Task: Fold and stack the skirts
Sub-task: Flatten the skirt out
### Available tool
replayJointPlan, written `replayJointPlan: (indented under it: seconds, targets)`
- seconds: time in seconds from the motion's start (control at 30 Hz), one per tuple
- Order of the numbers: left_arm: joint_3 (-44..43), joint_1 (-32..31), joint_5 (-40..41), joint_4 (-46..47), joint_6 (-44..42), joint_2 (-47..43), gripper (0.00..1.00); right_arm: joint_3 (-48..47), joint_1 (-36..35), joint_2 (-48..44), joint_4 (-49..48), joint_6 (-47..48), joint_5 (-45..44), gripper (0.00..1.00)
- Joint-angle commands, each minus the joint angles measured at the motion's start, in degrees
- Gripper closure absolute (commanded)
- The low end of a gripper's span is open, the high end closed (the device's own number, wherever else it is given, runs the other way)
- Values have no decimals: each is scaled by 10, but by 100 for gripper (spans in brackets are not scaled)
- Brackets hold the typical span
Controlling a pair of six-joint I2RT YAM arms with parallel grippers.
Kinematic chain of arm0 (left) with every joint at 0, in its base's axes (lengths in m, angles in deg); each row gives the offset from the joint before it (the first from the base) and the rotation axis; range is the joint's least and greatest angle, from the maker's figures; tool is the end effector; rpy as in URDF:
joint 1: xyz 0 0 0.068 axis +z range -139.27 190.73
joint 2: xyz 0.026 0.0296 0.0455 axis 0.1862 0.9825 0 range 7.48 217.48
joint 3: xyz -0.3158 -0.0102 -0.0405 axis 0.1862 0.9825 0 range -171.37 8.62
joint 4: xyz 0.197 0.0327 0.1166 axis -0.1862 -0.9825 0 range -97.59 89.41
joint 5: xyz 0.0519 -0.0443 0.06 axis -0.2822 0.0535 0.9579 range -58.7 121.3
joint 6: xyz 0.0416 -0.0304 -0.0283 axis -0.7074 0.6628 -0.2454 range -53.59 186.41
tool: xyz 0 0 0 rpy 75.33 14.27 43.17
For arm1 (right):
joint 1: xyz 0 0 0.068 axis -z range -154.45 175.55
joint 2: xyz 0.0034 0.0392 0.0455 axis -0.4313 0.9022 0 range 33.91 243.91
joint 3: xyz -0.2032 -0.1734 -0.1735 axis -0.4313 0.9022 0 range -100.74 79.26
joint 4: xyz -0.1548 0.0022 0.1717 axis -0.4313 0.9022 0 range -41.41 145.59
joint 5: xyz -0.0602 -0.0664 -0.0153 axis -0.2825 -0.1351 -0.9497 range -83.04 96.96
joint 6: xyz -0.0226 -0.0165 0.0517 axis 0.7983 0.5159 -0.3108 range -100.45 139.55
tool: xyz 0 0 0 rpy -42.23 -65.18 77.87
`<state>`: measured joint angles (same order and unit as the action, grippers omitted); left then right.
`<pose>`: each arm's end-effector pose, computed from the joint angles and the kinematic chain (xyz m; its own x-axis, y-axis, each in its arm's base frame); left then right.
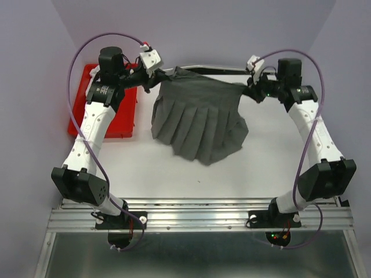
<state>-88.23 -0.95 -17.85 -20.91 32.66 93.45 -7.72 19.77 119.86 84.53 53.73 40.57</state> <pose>0.2833 -0.0914 0.5061 0.3461 0.2995 -0.8891 0.8069 0.3885 0.4450 0.2952 0.0535 0.4249 -0.1703 -0.4875 -0.8564 -0.7629 0.6153 -0.1985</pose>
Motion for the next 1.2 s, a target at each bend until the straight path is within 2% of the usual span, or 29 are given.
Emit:
replayJointPlan:
  seconds: [0.0,0.03,0.13,0.2,0.27,0.33,0.37,0.43,0.5,0.6,0.67,0.77,0.8,0.83,0.93,0.97,1.0,1.07,1.17]
  targets:
    - [-11,14,18,196,59,-56,100,-178,12,29,147,132,-142,99]
    - [0,15,18,229,81,-65,100,-255,12,51,175,151,-154,99]
    - [28,15,23,236,73,-84,100,-324,12,65,199,173,-201,99]
    - [50,17,25,245,57,-110,100,-324,12,51,183,183,-233,99]
    - [90,18,62,293,74,-145,100,-306,12,29,149,174,-248,99]
    - [112,24,40,288,69,-157,100,-300,12,19,161,168,-226,99]
    - [119,23,17,284,96,-163,100,-288,3,10,169,147,-201,99]
    - [141,19,-42,288,135,-162,100,-270,-46,6,183,119,-194,99]
    - [156,1,-54,287,163,-157,100,-247,-87,1,184,101,-195,99]
    - [185,-61,-50,287,168,-161,100,-207,-157,-9,162,56,-181,99]
    - [190,-115,-30,283,167,-159,100,-218,-186,-6,149,22,-173,99]
    - [156,-137,12,272,194,-137,100,-286,-187,29,157,27,-186,99]
    - [139,-129,44,264,200,-129,100,-294,-187,36,155,42,-239,99]
    - [111,-116,83,255,193,-122,100,-292,-154,39,137,50,-253,99]
    - [96,-30,143,286,207,-113,100,-290,-55,39,92,70,-265,99]
    - [91,-11,198,301,205,-109,100,-315,-35,53,92,74,-267,99]
    - [88,5,219,309,205,-108,100,-328,-17,61,92,76,-266,99]
    - [85,52,184,336,214,-108,100,-349,2,70,94,86,-271,99]
    - [85,67,86,352,230,-112,100,-378,2,75,109,91,-256,99]
